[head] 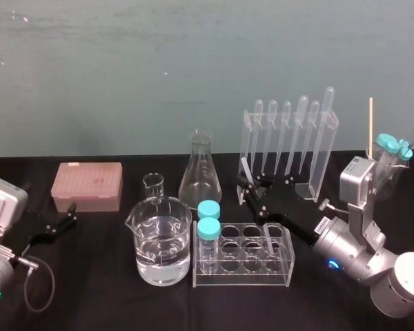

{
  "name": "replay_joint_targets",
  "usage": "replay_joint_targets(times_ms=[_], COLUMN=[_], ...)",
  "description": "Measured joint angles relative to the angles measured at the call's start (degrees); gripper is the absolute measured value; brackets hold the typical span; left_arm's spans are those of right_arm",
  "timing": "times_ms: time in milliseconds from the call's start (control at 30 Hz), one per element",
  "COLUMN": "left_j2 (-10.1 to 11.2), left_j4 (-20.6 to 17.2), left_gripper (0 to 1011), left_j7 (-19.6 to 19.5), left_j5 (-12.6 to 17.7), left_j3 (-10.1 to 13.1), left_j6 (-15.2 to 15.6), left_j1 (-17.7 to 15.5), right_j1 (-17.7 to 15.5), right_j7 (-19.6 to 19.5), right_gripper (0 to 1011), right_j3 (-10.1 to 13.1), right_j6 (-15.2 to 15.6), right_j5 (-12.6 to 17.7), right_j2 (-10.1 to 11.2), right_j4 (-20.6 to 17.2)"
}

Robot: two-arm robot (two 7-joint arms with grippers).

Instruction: Pick up the stirring rod with one hand, then place it down.

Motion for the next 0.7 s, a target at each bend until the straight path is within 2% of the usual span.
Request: replay_joint_targets(times_ms=[367,533,567,667,700], left_j2=[0.00,0.00,0.00,0.00,0.00], left_j4=[0.00,0.00,0.00,0.00,0.00], left_gripper=[1000,1000,1000,1000,1000], left_j7=[0.00,0.00,0.00,0.00,0.00], left_j5=[0.00,0.00,0.00,0.00,0.00], left_j3=[0.00,0.00,0.00,0.00,0.00], left_j6=[0.00,0.00,0.00,0.00,0.00], left_j1=[0.00,0.00,0.00,0.00,0.00], right_j1=[0.01,0.01,0.01,0.01,0.01], right_j7=[0.07,0.13,0.14,0.16,0.17], right_gripper=[73,208,268,327,384], right_j3=[0.03,0.04,0.03,0.03,0.03], right_j6=[-0.02,-0.04,-0.04,-0.05,-0.05], right_j5=[0.17,0.23,0.24,0.25,0.26], right_j2=[0.00,0.00,0.00,0.00,0.00], right_j4=[-0.03,-0.06,-0.07,-0.07,-0.07])
